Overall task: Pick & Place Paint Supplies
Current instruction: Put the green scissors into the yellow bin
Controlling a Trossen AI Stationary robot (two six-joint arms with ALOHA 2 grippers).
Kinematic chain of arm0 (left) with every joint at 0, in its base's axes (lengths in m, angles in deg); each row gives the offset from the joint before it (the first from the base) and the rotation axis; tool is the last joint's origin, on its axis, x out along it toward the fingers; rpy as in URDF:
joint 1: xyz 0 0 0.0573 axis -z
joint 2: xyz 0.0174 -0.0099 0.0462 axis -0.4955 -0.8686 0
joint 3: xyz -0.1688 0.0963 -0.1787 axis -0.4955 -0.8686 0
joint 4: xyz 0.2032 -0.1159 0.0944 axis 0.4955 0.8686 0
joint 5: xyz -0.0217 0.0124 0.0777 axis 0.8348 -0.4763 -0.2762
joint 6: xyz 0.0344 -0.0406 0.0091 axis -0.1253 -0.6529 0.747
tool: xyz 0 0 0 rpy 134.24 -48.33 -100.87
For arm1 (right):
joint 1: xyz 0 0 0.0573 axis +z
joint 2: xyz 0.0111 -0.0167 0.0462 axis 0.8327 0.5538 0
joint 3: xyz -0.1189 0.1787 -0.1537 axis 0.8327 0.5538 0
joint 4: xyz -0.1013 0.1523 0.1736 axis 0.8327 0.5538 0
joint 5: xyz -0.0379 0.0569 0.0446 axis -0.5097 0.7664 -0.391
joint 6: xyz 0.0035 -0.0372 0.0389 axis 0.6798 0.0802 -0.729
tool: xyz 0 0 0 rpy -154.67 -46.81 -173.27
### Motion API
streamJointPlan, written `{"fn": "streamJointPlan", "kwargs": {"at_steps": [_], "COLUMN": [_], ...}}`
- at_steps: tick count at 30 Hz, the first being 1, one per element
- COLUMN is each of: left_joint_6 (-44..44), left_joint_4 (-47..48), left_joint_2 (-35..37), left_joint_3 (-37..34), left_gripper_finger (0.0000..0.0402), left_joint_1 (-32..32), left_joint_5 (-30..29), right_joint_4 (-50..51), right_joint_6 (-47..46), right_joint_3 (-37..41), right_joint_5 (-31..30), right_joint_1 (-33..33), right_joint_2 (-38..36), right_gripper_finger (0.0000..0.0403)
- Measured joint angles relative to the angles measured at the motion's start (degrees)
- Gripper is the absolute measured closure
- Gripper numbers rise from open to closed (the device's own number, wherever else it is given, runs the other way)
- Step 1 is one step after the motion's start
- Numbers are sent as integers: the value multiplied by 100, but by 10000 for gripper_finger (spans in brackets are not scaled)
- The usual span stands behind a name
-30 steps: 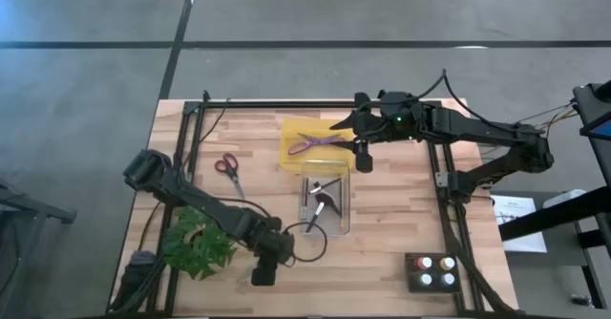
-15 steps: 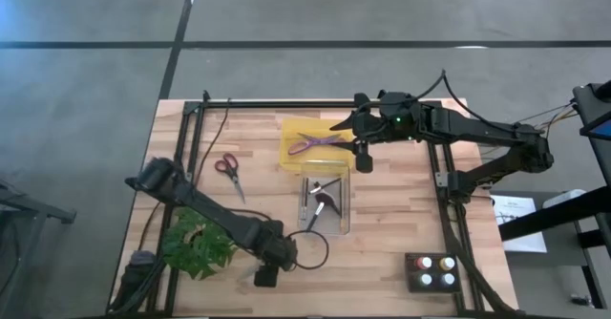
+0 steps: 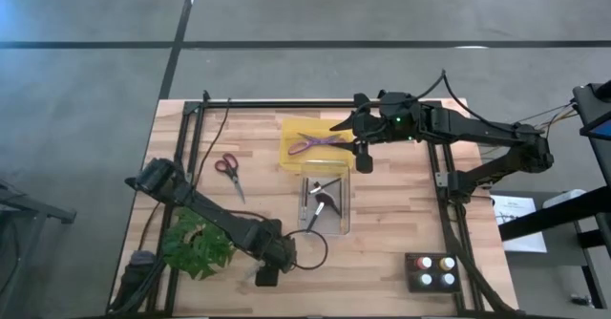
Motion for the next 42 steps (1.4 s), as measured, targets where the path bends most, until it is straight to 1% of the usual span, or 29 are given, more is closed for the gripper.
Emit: {"fn": "streamJointPlan", "kwargs": {"at_steps": [8, 13, 17, 24, 28, 32, 38, 42], "left_joint_6": [-242, -318, -505, -958, -1310, -1384, -1392, -1513], "left_joint_4": [176, 165, 9, -676, -749, -747, -825, -903], "left_joint_2": [0, 0, 2, 34, 37, 33, 33, 44], "left_joint_3": [-9, -32, -214, -594, -645, -651, -729, -828], "left_gripper_finger": [91, 91, 91, 91, 95, 125, 199, 217], "left_joint_1": [-4, -2, -2, 0, 4, 6, 55, 85], "left_joint_5": [-397, -503, -538, -584, -805, -893, -943, -917], "right_joint_4": [3, 3, 7, 11, 4, 4, 7, 45], "right_joint_6": [0, -18, -25, -37, -39, -42, -42, -44], "right_joint_3": [43, 61, 63, 74, 74, 74, 74, 74], "right_joint_5": [0, 0, -2, -2, -2, -2, -1, -2], "right_joint_1": [0, 0, 0, 0, 0, 0, -1, 0], "right_joint_2": [0, 0, 0, 0, 0, 0, 0, 0], "right_gripper_finger": [225, 225, 225, 225, 225, 225, 225, 225]}}
